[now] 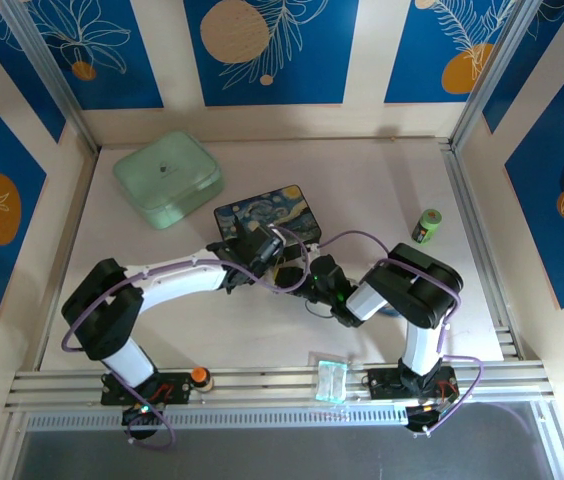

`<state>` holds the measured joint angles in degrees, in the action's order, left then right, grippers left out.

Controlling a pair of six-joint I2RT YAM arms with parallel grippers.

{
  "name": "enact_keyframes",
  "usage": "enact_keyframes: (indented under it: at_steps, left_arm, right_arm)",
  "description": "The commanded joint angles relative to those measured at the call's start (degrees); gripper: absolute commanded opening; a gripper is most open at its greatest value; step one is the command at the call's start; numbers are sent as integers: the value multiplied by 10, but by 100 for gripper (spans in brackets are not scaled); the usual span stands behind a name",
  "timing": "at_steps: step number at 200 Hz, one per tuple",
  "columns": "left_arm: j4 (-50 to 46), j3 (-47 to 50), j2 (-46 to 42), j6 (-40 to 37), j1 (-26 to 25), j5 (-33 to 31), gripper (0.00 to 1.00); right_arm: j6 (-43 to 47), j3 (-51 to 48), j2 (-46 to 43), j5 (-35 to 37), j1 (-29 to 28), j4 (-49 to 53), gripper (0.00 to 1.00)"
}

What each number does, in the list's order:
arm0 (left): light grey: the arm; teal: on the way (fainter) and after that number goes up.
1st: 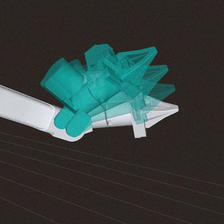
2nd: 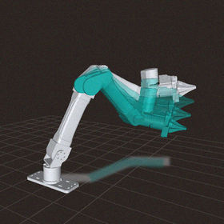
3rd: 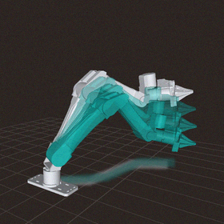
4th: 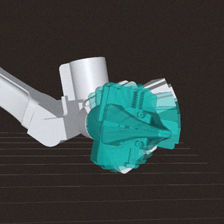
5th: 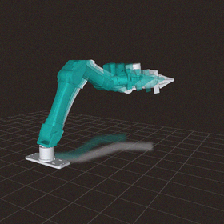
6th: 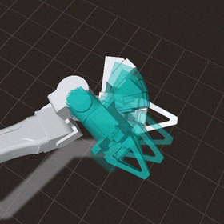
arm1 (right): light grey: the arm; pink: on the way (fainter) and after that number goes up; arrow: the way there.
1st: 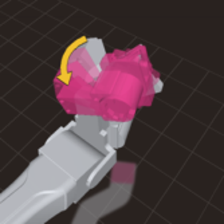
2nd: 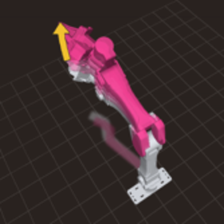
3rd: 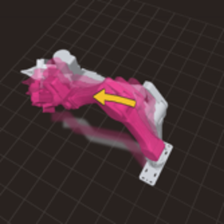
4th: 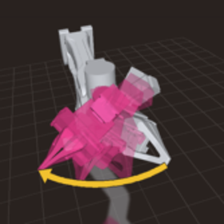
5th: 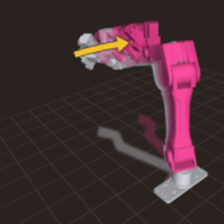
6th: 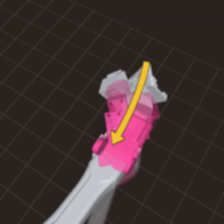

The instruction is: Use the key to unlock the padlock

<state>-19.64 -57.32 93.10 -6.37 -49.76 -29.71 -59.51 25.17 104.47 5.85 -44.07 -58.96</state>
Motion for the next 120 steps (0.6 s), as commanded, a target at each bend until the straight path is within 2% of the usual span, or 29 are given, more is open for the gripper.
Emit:
enact_keyframes:
  at_steps: [1, 46, 120]
  left_arm:
    - [-69, 40, 32, -3, -6, 42, 59]
    - [-67, 45, 31, -10, -11, 32, 58]
    - [-55, 50, 27, -18, -23, 20, 57]
  right_arm:
    - [-7, 18, -28, 36, 17, 0, 6]
    - [-25, 21, -37, 16, 42, -11, 6]
    - [-55, 36, 1, -7, 80, -49, 6]
